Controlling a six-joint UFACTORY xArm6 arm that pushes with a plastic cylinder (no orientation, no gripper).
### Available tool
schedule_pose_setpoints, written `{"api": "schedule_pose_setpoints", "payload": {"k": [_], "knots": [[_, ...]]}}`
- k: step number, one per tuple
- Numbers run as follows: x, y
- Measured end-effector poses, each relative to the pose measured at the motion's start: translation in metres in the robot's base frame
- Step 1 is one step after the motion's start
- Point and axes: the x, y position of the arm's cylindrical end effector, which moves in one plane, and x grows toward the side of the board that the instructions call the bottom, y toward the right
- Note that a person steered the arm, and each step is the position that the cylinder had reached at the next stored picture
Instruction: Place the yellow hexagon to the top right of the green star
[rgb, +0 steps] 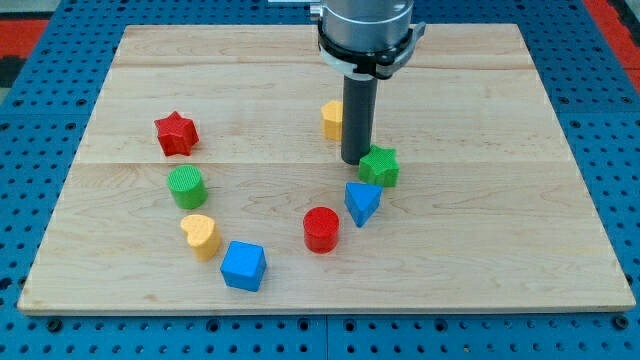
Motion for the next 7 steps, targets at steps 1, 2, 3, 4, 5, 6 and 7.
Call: {"api": "schedule_pose_setpoints", "payload": {"k": [1, 2, 3, 4, 5, 6, 7], "knots": [[0.006, 0.013], [-0.031, -0.032], [-0.046, -0.105], [-0.060, -0.085], [-0.061, -0.027], [-0.068, 0.003], [-0.108, -0.035]]}}
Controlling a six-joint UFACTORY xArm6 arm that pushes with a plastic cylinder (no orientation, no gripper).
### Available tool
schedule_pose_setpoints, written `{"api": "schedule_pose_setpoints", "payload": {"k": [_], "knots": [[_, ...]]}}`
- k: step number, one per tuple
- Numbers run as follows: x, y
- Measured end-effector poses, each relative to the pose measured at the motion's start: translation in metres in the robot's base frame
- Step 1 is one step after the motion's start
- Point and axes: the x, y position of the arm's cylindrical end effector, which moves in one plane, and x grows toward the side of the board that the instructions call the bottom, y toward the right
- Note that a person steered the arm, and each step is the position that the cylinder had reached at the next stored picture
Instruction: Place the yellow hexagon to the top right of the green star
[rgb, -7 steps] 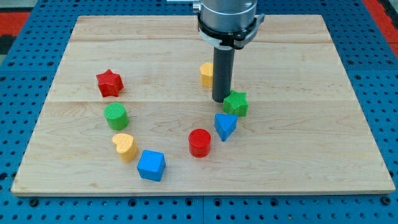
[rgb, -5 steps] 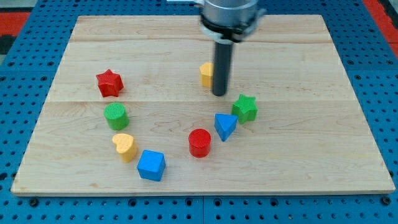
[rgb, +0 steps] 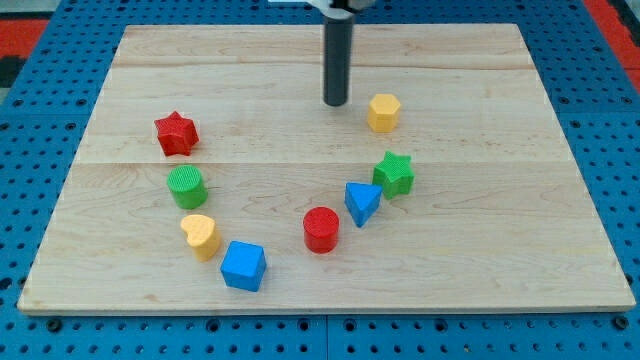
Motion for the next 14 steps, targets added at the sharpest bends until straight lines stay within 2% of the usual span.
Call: {"api": "schedule_pose_setpoints", "payload": {"k": [1, 3, 4, 5, 7, 8, 9, 11, 12, 14], "knots": [[-0.001, 0.037], [0.039, 0.049], [-0.002, 0.050], [0.002, 0.075], [0.053, 0.081], [0.044, 0.088], [0.013, 0.052], [0.048, 0.006], [0.080, 0.020], [0.078, 0.093]]}}
